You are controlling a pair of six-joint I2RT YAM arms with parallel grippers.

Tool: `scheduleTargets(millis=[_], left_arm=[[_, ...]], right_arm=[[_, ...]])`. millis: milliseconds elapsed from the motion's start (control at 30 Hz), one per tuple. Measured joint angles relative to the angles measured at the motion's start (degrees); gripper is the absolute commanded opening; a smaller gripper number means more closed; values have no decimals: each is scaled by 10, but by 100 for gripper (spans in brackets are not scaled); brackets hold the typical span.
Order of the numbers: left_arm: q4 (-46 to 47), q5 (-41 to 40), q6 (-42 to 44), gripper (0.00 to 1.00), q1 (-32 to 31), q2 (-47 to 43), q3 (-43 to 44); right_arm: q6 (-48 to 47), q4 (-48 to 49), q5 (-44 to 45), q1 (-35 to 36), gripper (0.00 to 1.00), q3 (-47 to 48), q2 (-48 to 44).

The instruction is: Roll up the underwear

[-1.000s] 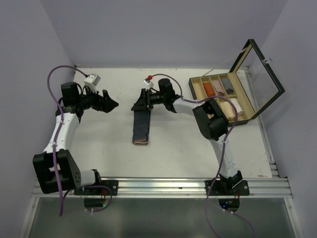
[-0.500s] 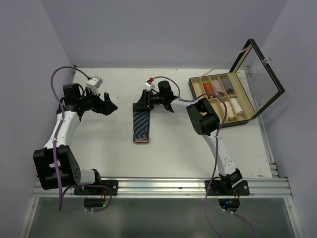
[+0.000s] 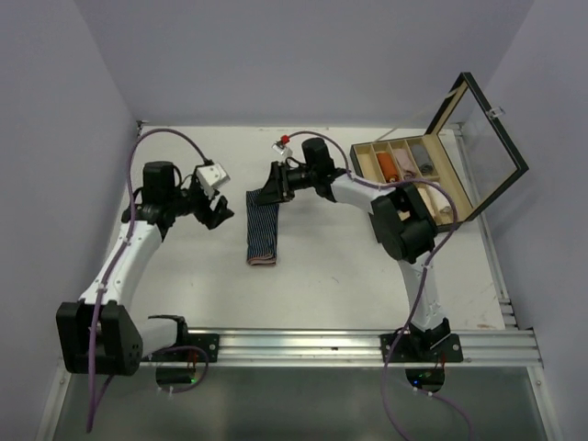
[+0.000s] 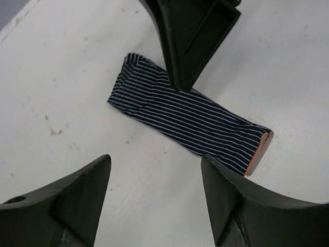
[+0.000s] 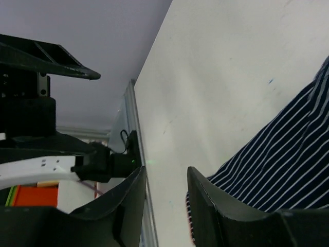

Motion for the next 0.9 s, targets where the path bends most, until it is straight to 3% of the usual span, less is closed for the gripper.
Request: scheduleTargets(millis=[133,333,567,900], left_arm=[[-1,-10,97,74,-85,-83,-58],[-4,-33,194,73,-147,-104,-133],[4,-70,254,75,-236,-102,-206],[71,-135,325,72,-297,-52,-272]], right_arm=[[-16,-7,-11,11,39,-112,-96],[6,10,-12,41,37,-210,-85],[14,17,-8,44,34,-222,-25],[-118,-127,-10,48,29,-146,-2]])
